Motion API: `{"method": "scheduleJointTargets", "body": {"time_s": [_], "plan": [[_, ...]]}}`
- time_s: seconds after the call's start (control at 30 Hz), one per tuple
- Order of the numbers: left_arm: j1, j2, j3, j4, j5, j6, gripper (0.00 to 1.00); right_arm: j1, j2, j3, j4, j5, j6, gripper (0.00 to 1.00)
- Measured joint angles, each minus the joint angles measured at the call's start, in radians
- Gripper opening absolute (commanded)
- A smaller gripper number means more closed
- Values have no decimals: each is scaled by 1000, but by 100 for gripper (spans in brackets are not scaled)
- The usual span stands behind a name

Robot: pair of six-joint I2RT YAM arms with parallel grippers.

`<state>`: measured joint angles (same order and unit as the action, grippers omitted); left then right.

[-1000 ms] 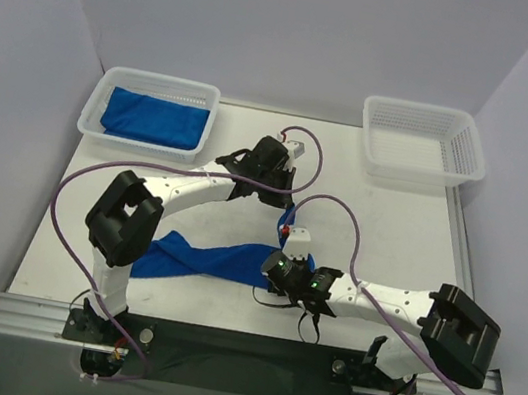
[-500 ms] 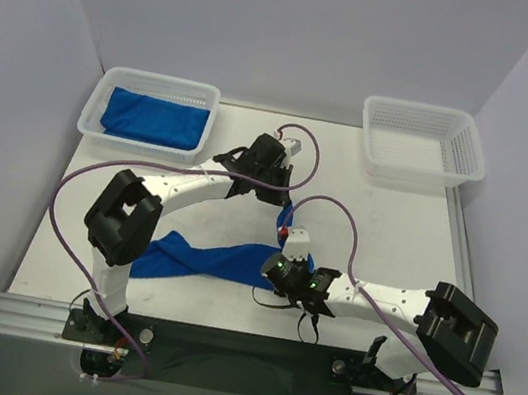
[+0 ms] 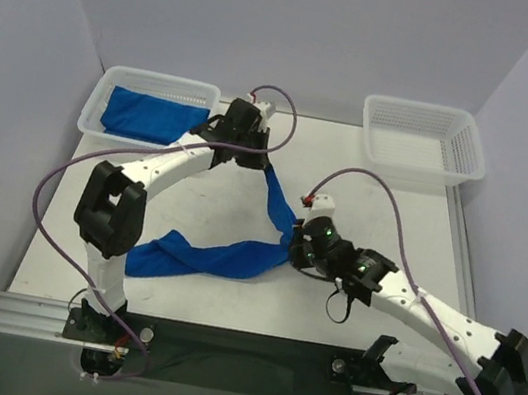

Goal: Fold and stack the towels
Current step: Flatten out the crumpled towel

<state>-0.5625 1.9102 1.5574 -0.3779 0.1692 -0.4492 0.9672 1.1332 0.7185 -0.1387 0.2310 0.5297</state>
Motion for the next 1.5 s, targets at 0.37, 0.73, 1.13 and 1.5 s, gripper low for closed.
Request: {"method": "scheduleJointTargets", "body": {"time_s": [0.37,0.73,1.13,1.5], "plan": [[102,-96,340,-182,-57,174,0,-531,-31,583,-273,-459,-329,0],[99,-226,834,-271,-97,334,0,-628,177,1153,-378,-526,-539,0],[92,-270,945,-339,-25,391,0,-624,256,1418,-400,-481,-749,0],[90,-626,755,-306,214,393,0,-617,-2,1412,-418,-716,-854,0]]}}
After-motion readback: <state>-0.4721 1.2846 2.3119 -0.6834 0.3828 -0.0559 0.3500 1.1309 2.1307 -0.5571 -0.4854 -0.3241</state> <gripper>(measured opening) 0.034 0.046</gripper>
